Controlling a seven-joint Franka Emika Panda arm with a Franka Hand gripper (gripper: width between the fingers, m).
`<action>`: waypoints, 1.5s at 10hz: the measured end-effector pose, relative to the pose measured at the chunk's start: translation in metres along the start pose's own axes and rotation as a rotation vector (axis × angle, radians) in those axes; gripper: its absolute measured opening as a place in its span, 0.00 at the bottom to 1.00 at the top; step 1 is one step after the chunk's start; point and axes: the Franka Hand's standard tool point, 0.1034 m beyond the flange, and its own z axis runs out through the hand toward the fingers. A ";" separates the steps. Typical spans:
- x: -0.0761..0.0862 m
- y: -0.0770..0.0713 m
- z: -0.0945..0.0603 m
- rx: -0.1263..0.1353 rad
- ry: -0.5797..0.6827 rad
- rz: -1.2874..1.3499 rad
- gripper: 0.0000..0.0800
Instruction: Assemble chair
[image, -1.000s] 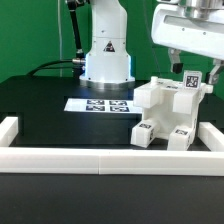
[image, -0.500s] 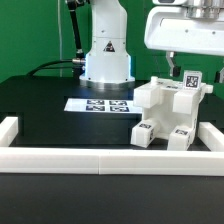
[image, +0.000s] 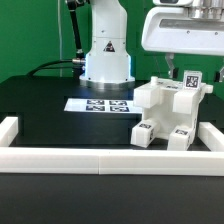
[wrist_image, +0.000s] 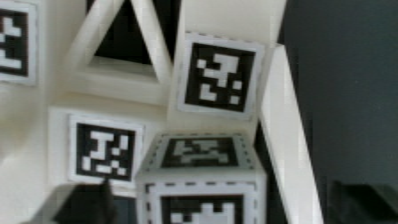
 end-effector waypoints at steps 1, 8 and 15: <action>0.000 0.000 0.000 0.000 0.000 0.000 0.55; 0.000 0.000 0.001 0.000 -0.001 0.108 0.36; 0.000 0.000 0.001 0.002 -0.003 0.546 0.36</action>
Offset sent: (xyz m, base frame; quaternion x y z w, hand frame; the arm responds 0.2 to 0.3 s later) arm 0.0000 0.0000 0.0000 0.0000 0.0000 0.0000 1.0000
